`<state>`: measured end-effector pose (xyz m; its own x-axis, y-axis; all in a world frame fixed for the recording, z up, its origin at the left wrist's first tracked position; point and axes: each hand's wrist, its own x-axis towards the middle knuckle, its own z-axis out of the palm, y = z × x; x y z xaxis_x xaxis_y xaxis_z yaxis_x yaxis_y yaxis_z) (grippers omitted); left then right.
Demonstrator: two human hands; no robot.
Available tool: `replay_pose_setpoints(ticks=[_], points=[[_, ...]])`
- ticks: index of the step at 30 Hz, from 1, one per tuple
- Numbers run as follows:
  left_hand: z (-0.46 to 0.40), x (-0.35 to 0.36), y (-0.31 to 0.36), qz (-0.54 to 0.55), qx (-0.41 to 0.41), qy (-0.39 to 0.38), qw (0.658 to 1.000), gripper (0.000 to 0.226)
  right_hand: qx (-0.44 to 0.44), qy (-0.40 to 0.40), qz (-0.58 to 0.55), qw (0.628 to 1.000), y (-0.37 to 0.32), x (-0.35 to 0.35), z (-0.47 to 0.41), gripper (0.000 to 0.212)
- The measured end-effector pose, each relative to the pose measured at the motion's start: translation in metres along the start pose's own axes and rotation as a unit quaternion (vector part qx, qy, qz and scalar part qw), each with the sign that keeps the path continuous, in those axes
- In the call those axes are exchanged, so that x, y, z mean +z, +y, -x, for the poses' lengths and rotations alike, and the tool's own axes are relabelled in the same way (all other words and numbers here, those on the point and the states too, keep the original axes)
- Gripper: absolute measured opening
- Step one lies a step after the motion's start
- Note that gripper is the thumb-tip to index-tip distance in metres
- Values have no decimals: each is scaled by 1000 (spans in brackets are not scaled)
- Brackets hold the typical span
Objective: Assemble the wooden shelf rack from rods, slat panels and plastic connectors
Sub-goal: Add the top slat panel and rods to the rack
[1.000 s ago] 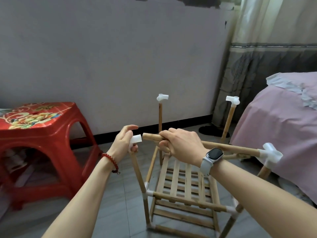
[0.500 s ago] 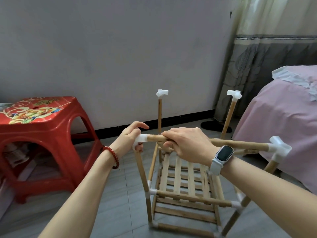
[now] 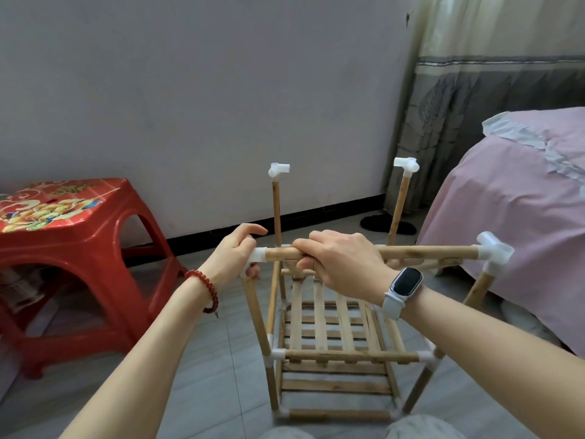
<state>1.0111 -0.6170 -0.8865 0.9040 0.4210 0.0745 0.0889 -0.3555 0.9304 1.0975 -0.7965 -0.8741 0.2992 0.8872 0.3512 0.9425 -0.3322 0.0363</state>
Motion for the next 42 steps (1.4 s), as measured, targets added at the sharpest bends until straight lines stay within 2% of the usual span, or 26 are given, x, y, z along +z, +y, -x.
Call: replay_pose_setpoints(ticks=[4, 8, 10, 12, 14, 16, 18, 20, 23, 26, 32, 42], points=[[8, 6, 4, -7, 2, 24, 1000, 28, 5, -16, 6, 1000, -2, -4, 4, 35], [13, 4, 3, 3, -3, 1, 1000, 28, -3, -93, 25, 995, -4, -11, 1, 34], [16, 1, 3, 60, -11, -14, 998, 25, -2, -127, 2, 992, -9, -17, -4, 35], [16, -1, 4, 110, -22, -1, 994, 24, 54, -164, -68, 983, -13, -24, -12, 36], [9, -2, 6, 214, -43, 8, 976, 26, 83, -173, -80, 978, -16, -27, -20, 33], [-1, -2, 6, 319, -66, 1, 946, 28, 71, -147, -7, 987, -22, -23, -26, 27], [-9, 0, 7, 332, -68, -15, 941, 38, 26, -100, 61, 993, -29, -14, -25, 23], [-16, 1, 7, 344, -65, -42, 936, 44, 9, -80, 64, 995, -30, -8, -25, 27], [-21, 2, 7, 381, -77, -57, 919, 36, 58, -83, 43, 994, -24, -1, -32, 27], [-28, 3, 5, 398, -105, -53, 910, 34, 85, -45, 59, 994, -23, 10, -35, 25], [-28, 6, 5, 390, -128, -22, 912, 36, 114, 38, 101, 988, -29, 15, -35, 26], [-30, 12, 8, 360, -131, -4, 924, 40, 93, 107, 61, 988, -28, 25, -37, 29]])
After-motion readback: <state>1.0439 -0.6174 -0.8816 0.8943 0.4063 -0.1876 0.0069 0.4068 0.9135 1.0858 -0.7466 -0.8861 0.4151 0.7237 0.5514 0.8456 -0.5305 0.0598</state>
